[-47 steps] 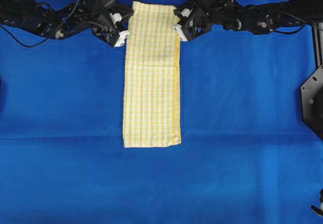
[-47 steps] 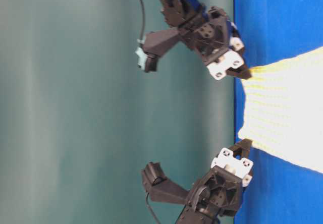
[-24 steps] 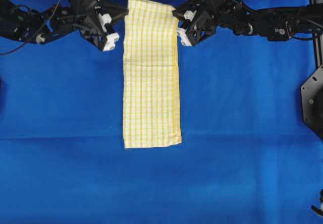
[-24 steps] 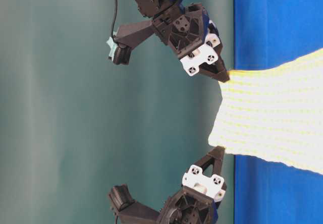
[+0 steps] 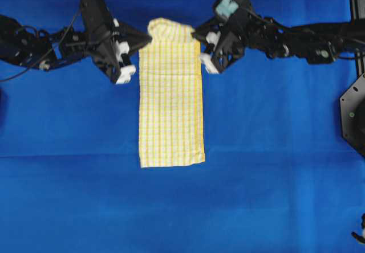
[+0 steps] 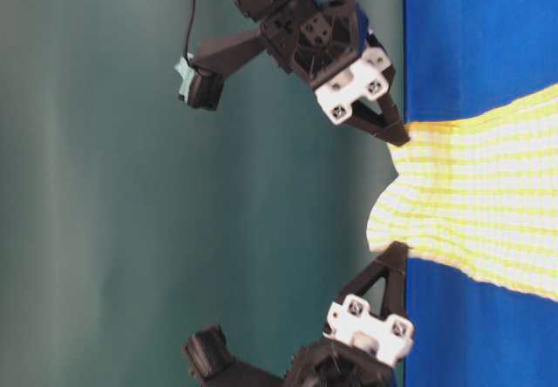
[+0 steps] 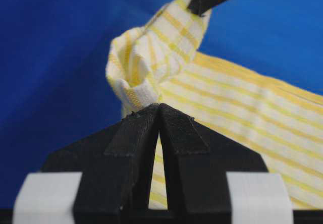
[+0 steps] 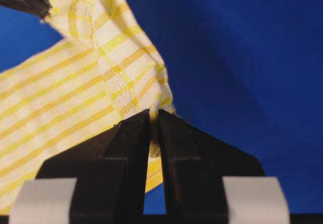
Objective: Fold the yellow towel.
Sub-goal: 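Pull the top corners down toward the bottom, folding the strip over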
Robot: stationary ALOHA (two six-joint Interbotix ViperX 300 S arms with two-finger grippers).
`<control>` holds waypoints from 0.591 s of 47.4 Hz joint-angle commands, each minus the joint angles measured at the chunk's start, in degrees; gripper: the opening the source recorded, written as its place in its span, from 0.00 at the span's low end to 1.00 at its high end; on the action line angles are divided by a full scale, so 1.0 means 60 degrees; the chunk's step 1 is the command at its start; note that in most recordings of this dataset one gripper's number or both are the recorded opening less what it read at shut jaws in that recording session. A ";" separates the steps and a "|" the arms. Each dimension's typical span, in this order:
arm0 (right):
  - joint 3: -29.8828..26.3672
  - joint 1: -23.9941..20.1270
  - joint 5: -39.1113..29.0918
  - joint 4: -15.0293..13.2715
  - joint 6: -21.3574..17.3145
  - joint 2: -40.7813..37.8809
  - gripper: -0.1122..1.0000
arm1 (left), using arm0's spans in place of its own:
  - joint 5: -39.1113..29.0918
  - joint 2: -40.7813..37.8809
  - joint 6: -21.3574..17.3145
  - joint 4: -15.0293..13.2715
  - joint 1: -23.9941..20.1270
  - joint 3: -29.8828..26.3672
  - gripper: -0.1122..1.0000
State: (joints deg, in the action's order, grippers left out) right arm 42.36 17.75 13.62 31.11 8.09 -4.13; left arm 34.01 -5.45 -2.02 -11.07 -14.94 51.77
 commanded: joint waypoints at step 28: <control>0.0879 -0.3208 0.0117 0.0952 -0.0044 0.1201 0.15 | 0.0630 0.0571 0.0864 -0.0044 0.3750 0.0806 0.12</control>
State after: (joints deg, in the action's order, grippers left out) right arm 48.08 0.18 13.71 35.86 7.73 1.76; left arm 37.35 -3.60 2.99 -11.25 5.19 57.13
